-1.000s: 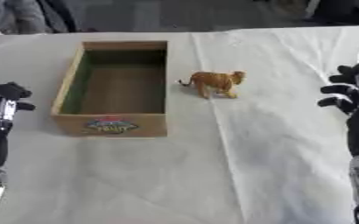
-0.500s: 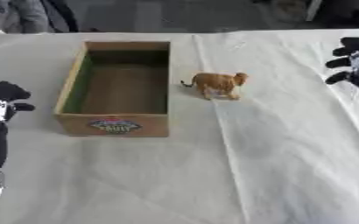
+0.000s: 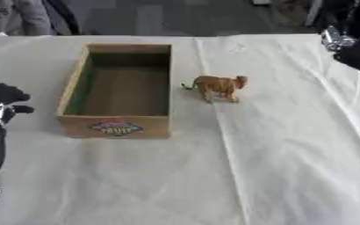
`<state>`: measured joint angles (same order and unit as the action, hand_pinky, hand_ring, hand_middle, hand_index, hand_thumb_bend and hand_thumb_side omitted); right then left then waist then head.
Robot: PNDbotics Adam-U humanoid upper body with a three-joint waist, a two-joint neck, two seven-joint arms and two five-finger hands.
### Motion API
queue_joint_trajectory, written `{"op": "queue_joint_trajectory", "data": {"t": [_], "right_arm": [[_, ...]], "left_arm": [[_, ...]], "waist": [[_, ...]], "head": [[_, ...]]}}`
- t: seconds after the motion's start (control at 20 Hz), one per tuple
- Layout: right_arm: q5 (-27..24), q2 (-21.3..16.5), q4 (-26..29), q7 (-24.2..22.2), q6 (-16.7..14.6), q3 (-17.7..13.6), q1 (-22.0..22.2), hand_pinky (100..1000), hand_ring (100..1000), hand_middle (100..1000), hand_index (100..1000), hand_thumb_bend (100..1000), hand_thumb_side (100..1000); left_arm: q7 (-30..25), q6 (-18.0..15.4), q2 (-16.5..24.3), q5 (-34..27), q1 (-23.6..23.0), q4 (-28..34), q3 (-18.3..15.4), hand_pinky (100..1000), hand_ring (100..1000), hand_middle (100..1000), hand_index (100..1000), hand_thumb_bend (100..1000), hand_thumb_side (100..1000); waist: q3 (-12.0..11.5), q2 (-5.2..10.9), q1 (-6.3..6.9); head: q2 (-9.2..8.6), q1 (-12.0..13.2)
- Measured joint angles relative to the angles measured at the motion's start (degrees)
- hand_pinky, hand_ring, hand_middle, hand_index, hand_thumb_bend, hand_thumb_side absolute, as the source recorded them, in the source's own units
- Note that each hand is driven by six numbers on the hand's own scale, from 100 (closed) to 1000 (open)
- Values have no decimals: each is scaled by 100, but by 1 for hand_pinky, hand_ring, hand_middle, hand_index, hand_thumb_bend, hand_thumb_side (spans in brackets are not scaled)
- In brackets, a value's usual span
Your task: Pick up objects on the table and place them in the box.
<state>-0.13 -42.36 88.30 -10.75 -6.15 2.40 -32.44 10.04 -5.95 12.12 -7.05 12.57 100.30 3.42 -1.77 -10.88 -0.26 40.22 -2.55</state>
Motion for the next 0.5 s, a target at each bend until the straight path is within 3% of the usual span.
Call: {"op": "queue_joint_trajectory", "data": {"t": [0.25, 0.5], "right_arm": [[923, 178, -1070, -779, -306, 414, -889, 646, 798, 784, 858, 100, 305], [2039, 590, -1976, -1289, -690, 639, -1453, 745, 865, 836, 886, 100, 314]], "left_arm": [[-42, 39, 1, -21, -8, 0, 51, 558, 644, 551, 653, 370, 566], [-82, 62, 2, -30, -6, 0, 101, 559, 645, 550, 657, 363, 569]], "waist": [[-130, 29, -5], [-277, 32, -25]], "head": [[0, -121], [0, -243]]}}
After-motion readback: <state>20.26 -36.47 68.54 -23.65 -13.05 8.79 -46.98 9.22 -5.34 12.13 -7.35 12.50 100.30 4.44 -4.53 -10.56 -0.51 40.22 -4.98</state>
